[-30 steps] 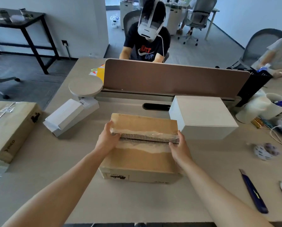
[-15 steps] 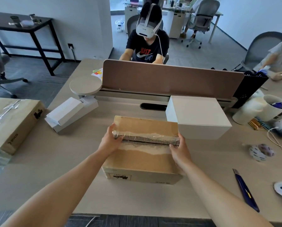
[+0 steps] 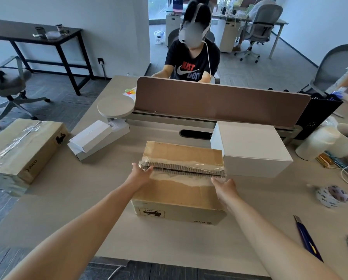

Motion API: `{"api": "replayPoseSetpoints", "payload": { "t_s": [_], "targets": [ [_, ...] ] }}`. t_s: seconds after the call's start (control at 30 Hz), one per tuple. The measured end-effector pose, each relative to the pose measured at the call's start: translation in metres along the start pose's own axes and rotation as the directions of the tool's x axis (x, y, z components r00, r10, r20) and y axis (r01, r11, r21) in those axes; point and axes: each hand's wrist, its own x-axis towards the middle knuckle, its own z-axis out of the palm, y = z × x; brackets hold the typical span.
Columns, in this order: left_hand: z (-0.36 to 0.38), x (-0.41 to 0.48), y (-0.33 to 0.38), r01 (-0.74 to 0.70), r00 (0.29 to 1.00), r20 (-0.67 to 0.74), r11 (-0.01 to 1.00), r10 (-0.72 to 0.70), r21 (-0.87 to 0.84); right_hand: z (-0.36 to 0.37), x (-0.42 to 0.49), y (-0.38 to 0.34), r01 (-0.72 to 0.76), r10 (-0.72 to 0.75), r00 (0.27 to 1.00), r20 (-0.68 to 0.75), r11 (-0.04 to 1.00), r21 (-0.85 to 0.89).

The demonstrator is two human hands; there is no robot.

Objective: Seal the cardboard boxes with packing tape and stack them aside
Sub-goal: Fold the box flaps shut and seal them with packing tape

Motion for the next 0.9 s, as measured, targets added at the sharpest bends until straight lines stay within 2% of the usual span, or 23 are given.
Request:
{"api": "replayPoseSetpoints", "payload": {
  "t_s": [0.13,0.2,0.3,0.57,0.63,0.7,0.77,0.83,0.9],
  "targets": [
    [-0.002,-0.010,0.005,0.005,1.000,-0.003,0.994,-0.006,-0.106,0.001,-0.010,-0.007,0.061,-0.066,0.997,0.047,0.994,0.093],
    [-0.004,-0.015,0.008,-0.040,0.999,-0.002,0.989,0.041,-0.144,-0.002,-0.013,-0.007,0.039,-0.053,0.997,0.061,0.978,0.206],
    [-0.009,-0.023,0.007,-0.112,0.993,0.008,0.973,0.116,-0.201,-0.009,-0.018,-0.004,0.034,-0.056,0.996,0.072,0.963,0.269],
    [-0.025,-0.045,0.003,-0.169,0.983,-0.128,0.915,0.130,-0.367,-0.023,-0.034,-0.005,0.133,-0.129,0.991,-0.041,0.887,0.443],
    [-0.029,-0.054,0.009,-0.182,0.980,-0.148,0.888,0.130,-0.422,-0.029,-0.036,-0.008,0.134,-0.096,0.990,-0.104,0.872,0.471],
    [-0.037,-0.062,0.014,-0.170,0.983,-0.135,0.881,0.122,-0.441,-0.038,-0.032,-0.005,0.078,-0.026,0.994,-0.108,0.859,0.506],
    [-0.049,-0.068,0.017,-0.091,0.996,-0.059,0.879,0.072,-0.469,-0.051,-0.030,-0.002,0.016,0.005,0.999,-0.036,0.830,0.557],
    [-0.062,-0.074,0.016,0.032,0.992,0.122,0.879,0.030,-0.476,-0.065,-0.027,0.003,-0.117,0.073,0.993,0.096,0.760,0.640],
    [-0.072,-0.078,0.009,0.101,0.954,0.297,0.911,0.025,-0.400,-0.079,-0.030,0.007,-0.270,0.113,0.954,0.278,0.731,0.627]
  ]
}}
